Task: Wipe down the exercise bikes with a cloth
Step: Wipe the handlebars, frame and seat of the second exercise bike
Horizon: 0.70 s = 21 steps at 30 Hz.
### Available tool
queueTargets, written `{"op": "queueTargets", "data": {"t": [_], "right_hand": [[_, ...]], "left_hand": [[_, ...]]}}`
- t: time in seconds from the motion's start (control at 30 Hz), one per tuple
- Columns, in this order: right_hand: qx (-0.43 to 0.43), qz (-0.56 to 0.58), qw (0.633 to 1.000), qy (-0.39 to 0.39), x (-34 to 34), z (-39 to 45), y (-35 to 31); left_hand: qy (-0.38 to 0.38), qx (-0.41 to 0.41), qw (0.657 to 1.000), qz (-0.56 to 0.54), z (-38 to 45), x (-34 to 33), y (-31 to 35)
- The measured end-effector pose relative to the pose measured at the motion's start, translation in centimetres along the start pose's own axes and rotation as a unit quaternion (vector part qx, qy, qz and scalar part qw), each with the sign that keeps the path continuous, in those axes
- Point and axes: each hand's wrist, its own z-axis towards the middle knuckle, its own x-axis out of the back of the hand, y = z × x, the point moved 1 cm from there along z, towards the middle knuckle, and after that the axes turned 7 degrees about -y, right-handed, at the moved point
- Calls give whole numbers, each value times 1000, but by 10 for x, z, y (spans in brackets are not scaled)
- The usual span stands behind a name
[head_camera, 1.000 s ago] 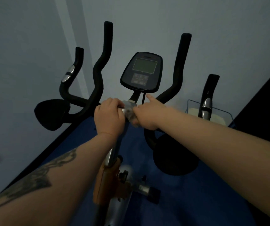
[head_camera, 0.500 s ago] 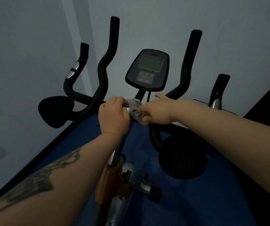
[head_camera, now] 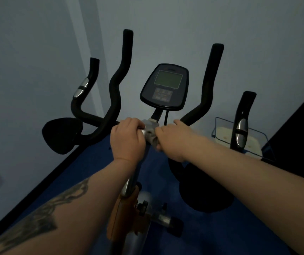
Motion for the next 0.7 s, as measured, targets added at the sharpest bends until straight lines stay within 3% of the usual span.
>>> {"op": "queueTargets", "data": {"t": [0.17, 0.23, 0.4, 0.5, 0.63, 0.7], "right_hand": [[26, -28, 998, -55, 14, 11, 5], [-2, -35, 999, -27, 11, 7, 1], [-80, 66, 993, 55, -6, -8, -8], [-97, 25, 994, 31, -5, 0, -15], [-11, -25, 998, -52, 14, 9, -7], [14, -11, 998, -57, 21, 3, 4]], "left_hand": [[-2, -6, 1000, -1, -1, 0, 0], [-9, 5, 1000, -6, -1, 1, 2], [-6, 38, 998, -55, -2, 3, 5], [29, 65, 994, -80, -4, 2, 2], [28, 55, 996, -61, -4, 3, 2], [22, 55, 997, -54, -5, 5, 5]]}}
